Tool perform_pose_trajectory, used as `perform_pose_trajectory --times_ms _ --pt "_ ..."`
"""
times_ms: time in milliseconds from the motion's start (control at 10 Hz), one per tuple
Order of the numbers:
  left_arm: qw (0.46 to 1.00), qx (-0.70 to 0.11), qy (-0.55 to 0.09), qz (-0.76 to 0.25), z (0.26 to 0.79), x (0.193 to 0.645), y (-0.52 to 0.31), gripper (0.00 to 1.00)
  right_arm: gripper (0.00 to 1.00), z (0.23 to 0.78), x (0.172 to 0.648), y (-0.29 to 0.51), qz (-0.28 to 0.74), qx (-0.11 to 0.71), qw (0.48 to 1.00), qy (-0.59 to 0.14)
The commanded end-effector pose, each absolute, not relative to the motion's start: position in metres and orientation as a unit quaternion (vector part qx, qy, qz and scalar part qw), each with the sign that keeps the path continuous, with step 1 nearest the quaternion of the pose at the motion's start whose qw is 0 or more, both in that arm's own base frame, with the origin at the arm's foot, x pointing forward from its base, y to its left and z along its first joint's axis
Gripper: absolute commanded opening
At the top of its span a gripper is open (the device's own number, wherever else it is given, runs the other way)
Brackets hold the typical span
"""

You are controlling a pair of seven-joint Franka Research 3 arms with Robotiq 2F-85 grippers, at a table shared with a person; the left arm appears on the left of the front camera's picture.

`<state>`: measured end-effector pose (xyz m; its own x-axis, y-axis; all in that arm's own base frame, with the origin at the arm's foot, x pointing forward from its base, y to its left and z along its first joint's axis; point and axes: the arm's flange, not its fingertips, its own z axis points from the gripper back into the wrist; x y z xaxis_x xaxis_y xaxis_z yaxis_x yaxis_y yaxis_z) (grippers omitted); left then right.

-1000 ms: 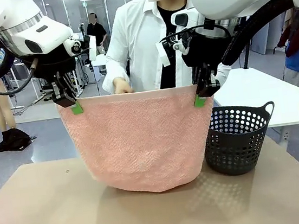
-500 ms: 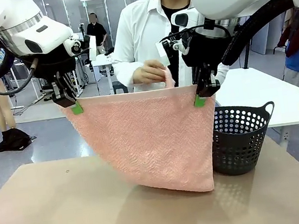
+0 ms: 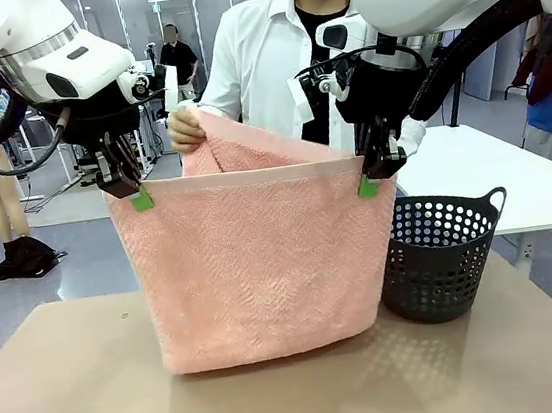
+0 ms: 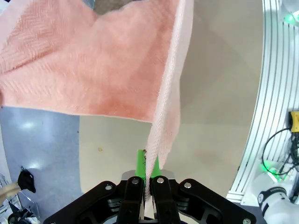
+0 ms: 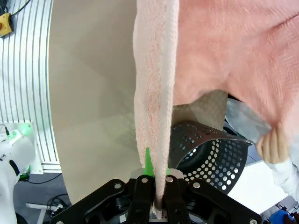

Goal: Fold the towel.
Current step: Release the end of the 100 cm Hotel Towel you were holding and grab the top end of the folded side.

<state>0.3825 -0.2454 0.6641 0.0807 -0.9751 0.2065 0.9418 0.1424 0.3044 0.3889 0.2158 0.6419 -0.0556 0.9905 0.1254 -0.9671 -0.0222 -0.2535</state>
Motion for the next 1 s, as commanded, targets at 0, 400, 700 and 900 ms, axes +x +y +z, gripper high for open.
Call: perform_pose_trajectory --times_ms 0,400,700,900 --pt "0.734 0.049 -0.182 -0.653 0.6661 0.3833 -0.2452 0.0 0.0 0.6415 0.3889 0.2155 0.714 -0.045 0.686 -0.136" --pt "0.734 0.049 -0.182 -0.653 0.6661 0.3833 -0.2452 0.0 0.0 0.6415 0.3889 0.2155 0.714 -0.045 0.686 -0.136" --pt "0.734 0.049 -0.182 -0.653 0.6661 0.3833 -0.2452 0.0 0.0 0.6415 0.3889 0.2155 0.714 -0.045 0.686 -0.136" --pt "0.734 0.049 -0.182 -0.653 0.6661 0.3833 -0.2452 0.0 0.0 0.6415 0.3889 0.2155 0.714 -0.045 0.686 -0.136"
